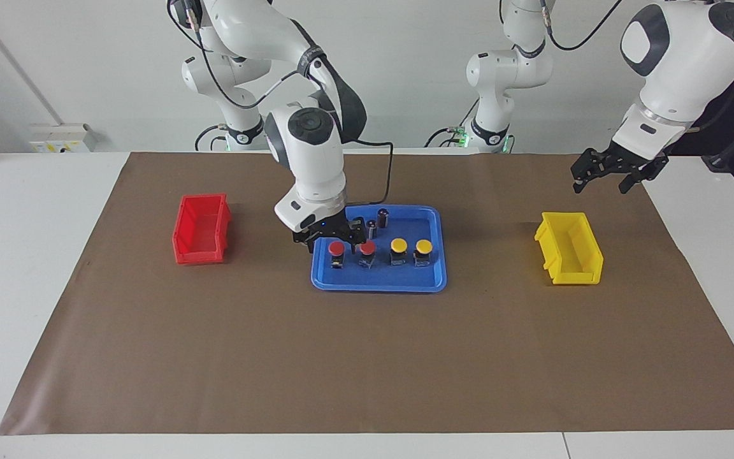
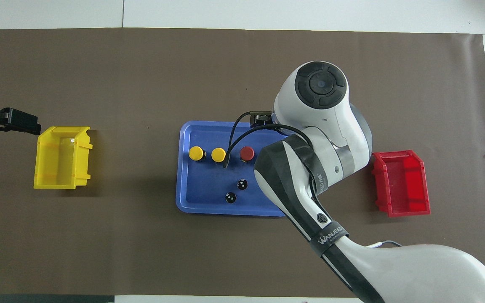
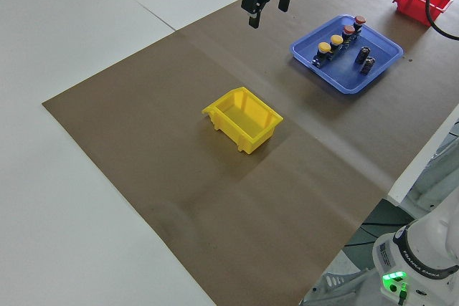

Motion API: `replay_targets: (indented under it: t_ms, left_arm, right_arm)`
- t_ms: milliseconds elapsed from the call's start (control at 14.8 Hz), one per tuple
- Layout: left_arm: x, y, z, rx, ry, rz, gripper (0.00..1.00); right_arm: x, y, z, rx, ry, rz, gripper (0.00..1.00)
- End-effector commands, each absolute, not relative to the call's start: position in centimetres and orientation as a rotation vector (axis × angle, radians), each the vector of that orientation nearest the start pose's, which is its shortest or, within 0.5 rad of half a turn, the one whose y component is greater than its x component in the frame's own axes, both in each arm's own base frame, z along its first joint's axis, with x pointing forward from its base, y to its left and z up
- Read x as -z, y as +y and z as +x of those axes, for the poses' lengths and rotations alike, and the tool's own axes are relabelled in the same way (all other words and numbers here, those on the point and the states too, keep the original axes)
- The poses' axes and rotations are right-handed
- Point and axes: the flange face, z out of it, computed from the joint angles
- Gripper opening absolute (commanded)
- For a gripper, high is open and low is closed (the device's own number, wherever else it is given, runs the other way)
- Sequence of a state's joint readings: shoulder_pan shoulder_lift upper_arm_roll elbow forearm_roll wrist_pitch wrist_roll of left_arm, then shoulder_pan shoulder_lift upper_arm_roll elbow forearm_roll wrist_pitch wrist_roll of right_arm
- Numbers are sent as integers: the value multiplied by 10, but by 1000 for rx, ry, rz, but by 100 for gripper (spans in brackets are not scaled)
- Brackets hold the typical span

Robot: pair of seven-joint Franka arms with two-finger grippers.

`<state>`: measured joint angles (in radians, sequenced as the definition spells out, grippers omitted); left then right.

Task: Sort red and yellow buttons by color
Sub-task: 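Reach the right gripper to the red button nearest the red bin and grasp, then drop the red button in the red bin while the left gripper advances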

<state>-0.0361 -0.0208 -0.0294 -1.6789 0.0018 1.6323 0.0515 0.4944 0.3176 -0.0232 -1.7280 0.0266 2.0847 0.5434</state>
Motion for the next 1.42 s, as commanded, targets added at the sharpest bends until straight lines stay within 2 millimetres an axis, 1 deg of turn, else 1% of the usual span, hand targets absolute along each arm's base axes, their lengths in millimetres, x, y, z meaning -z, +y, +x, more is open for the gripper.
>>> replay_targets:
  t_ms: [0,135,203,271,338,474,541,812,1083,1150,1286,1353]
  left_arm:
    - [-593,-38,544,-43,207,-3140,100]
    - [-594,-38,543,-44,202,-3140,100]
    - [-594,-38,544,-41,199,-3140,100]
    - [-593,-38,543,-46,199,-3140,100]
    - [-593,-38,543,-46,197,-3140,100]
    - [-593,-38,543,-51,195,-3140,100]
    - [-593,-38,543,-53,192,-3140,100]
    - [-593,-37,543,-48,190,-3141,100]
    - [-592,-38,543,-56,190,-3140,100]
    - [-593,-38,542,-53,187,-3140,100]
    - [-593,-38,542,-53,187,-3140,100]
    - [-592,-38,543,-56,185,-3140,100]
  right_arm:
    - [-392,290,551,39,115,-3089,90]
    - [-381,288,544,61,112,-3081,85]
    - [-379,290,543,65,108,-3080,81]
    - [-374,295,540,61,92,-3082,79]
    - [-370,296,539,57,90,-3084,77]
    - [-362,297,536,74,87,-3078,75]
    - [-360,300,533,74,75,-3078,74]
    - [-353,300,531,60,64,-3085,70]
    - [-347,300,531,49,41,-3090,58]
    - [-346,300,531,45,41,-3092,56]
    - [-347,301,532,57,36,-3087,46]
    - [-348,301,534,61,38,-3086,38]
